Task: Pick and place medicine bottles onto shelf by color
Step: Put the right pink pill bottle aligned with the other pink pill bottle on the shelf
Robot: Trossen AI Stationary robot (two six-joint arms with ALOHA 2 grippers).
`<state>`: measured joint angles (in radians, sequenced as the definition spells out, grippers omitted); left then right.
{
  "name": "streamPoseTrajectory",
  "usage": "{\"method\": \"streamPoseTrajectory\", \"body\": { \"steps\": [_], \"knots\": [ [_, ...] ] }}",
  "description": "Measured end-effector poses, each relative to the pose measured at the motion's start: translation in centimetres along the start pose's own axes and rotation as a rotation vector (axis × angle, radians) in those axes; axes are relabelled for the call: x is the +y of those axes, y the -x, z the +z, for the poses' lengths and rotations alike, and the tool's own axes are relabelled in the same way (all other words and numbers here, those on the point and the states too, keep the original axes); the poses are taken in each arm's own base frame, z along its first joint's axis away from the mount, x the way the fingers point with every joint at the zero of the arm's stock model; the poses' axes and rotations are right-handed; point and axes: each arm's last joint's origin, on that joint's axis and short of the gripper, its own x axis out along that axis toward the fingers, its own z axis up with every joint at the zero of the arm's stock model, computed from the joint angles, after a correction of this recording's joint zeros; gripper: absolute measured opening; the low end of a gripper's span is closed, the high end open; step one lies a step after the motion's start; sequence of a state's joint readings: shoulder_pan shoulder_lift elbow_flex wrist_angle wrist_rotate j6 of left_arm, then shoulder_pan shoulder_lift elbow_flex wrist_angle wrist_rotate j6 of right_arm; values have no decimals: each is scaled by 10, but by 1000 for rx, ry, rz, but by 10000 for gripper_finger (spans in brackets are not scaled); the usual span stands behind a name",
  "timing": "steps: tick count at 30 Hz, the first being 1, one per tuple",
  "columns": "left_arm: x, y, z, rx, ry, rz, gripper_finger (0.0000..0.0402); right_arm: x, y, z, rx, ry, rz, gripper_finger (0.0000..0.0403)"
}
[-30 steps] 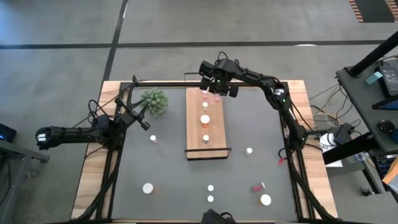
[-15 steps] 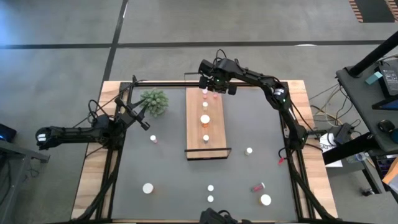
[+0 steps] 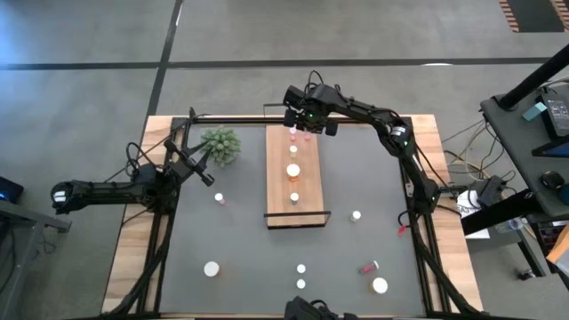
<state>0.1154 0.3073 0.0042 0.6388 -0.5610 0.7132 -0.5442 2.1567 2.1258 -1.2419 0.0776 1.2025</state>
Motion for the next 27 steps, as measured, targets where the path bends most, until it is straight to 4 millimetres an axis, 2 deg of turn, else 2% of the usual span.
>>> {"method": "streamPoseTrajectory", "body": {
  "steps": [6,27],
  "knots": [
    [0,0,0,0,0,0,72,0,0,0,2,2,2,113],
    [0,0,0,0,0,0,72,1,1,0,8,18,4,167]
  ]
}}
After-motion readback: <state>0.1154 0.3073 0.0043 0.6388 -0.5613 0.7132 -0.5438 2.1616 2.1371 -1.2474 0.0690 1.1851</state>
